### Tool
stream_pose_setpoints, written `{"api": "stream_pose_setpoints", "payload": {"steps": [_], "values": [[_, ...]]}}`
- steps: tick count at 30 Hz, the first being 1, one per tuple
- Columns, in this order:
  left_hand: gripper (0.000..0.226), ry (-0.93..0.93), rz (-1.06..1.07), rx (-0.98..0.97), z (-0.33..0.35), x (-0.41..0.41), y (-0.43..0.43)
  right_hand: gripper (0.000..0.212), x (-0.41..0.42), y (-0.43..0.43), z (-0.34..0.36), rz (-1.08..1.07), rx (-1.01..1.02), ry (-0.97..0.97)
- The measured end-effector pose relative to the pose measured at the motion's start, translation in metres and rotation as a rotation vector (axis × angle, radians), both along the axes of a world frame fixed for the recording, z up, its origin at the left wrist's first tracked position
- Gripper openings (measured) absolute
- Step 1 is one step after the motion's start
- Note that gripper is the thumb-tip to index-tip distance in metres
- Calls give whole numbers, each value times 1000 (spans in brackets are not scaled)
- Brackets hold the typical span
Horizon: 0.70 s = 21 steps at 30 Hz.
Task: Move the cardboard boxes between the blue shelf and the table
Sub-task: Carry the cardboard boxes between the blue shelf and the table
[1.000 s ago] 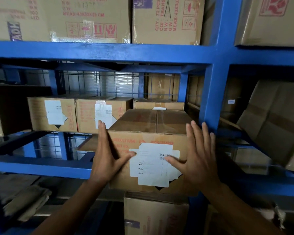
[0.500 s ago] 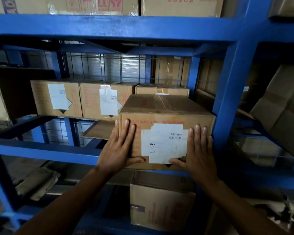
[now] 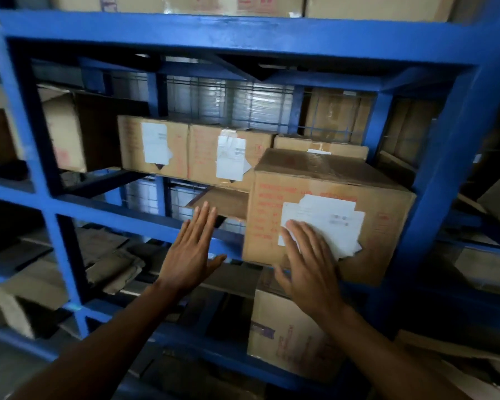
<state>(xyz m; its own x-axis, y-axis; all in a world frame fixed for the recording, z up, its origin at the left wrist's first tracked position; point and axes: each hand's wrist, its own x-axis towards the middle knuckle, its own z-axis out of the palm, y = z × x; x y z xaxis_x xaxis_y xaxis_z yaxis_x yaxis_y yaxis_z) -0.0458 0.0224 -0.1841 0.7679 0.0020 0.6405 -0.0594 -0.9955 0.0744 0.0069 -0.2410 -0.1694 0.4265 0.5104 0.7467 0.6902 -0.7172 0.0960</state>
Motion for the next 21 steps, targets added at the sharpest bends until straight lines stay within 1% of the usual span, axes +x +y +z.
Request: {"api": "stream_pose_setpoints", "payload": {"steps": [2, 4, 8, 11, 15, 18, 21], "values": [[96, 22, 76, -115, -14, -27, 30, 64, -10, 41, -7, 119, 16, 113], [89, 27, 186, -223, -27, -62, 62, 65, -22, 87, -13, 193, -1, 260], [89, 47, 475, -427, -59, -154, 126, 70, -50, 182, -27, 358, -60, 552], [87, 6, 667, -558, -86, -238, 162, 75, -78, 251, -44, 486, -154, 716], [72, -33, 995, -629, -107, -344, 171, 79, -128, 332, -67, 620, -263, 857], [73, -61, 1159, -750, -122, -402, 162, 84, -171, 377, -82, 725, -343, 952], [67, -185, 1333, -881, -132, -450, 143, 87, -221, 421, -99, 880, -497, 1014]]}}
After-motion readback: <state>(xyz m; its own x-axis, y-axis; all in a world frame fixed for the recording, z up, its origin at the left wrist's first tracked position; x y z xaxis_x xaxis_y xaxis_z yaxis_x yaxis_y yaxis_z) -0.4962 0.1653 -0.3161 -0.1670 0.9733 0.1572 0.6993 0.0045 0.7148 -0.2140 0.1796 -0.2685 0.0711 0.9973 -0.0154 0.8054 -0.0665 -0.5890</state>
